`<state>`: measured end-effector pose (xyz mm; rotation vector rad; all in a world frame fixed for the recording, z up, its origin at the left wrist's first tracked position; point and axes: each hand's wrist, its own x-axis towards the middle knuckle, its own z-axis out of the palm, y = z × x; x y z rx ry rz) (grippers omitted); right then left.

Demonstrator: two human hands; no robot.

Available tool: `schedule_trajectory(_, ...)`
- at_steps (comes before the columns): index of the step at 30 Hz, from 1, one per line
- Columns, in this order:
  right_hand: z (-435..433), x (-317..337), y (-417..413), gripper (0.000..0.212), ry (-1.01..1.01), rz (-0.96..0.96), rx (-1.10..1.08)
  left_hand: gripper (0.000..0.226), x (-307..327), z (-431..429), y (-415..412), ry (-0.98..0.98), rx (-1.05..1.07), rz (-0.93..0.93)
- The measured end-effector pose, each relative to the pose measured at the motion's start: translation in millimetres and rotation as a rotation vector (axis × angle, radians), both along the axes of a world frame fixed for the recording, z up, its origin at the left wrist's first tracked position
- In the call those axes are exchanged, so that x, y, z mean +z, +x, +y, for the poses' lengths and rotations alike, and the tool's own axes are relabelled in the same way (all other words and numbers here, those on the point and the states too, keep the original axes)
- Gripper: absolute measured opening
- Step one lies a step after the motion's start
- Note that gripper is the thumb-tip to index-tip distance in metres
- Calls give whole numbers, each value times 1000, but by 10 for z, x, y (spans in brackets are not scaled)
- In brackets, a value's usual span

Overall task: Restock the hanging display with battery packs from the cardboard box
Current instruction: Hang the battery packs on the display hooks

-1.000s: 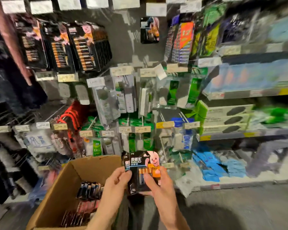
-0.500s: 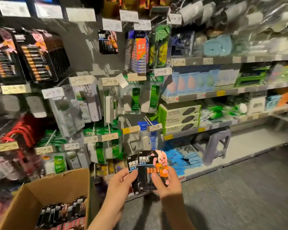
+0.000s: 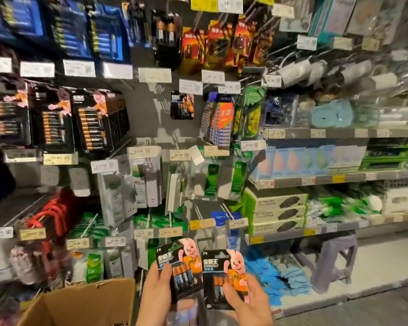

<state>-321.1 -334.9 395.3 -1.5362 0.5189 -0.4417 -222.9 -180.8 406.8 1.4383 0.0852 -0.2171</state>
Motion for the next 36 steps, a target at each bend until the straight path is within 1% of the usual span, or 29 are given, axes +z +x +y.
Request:
schedule_trajectory(2, -152, 129, 144, 20, 77, -32, 45, 33, 154, -12, 73, 85, 29, -36)
schedule_trajectory(4, -341, 255, 269, 20, 150, -78, 101, 30, 285, -66, 155, 25, 19, -83)
schedule_trajectory(6, -541, 377, 417, 22, 196, -129, 142, 34, 405, -150, 236, -13, -8, -115)
schedule_trajectory(10, -935, 783, 682, 22, 152, -221, 209, 34, 789, -462, 418, -93, -25, -181)
schedule_trajectory(12, -1121, 996, 816, 17, 95, -262, 241, 27, 1032, -591, 529, -144, -48, -214)
schedule_trajectory(14, -1282, 1196, 958, 13, 30, -290, 265, 28, 1275, -709, 612, -180, -88, -237)
schedule_trajectory(17, -1458, 1458, 1178, 10, -17, -332, 303, 25, 1537, -824, 769, -203, -95, -273)
schedule_trajectory(20, -1567, 1683, 1435, 10, -36, -374, 296, 22, 1809, -877, 941, -209, -82, -297)
schedule_trajectory(24, -1599, 1938, 1807, 18, -28, -425, 298, 27, 2208, -871, 1277, -227, -87, -323)
schedule_trajectory(26, -1560, 2031, 1993, 17, -34, -449, 298, 29, 2387, -838, 1481, -217, -75, -343)
schedule_trajectory(29, -1489, 2081, 2311, 14, -54, -451, 278, 29, 2605, -787, 1827, -205, -93, -379)
schedule_trajectory(32, -1402, 2100, 2645, 15, -90, -452, 255, 27, 2761, -762, 2175, -162, -132, -398)
schedule_trajectory(34, -1359, 2087, 2909, 18, -97, -443, 232, 25, 2838, -766, 2406, -145, -177, -395)
schedule_trajectory(36, -1273, 2137, 3095, 24, -94, -447, 223, 22, 2919, -771, 2614, -148, -218, -402)
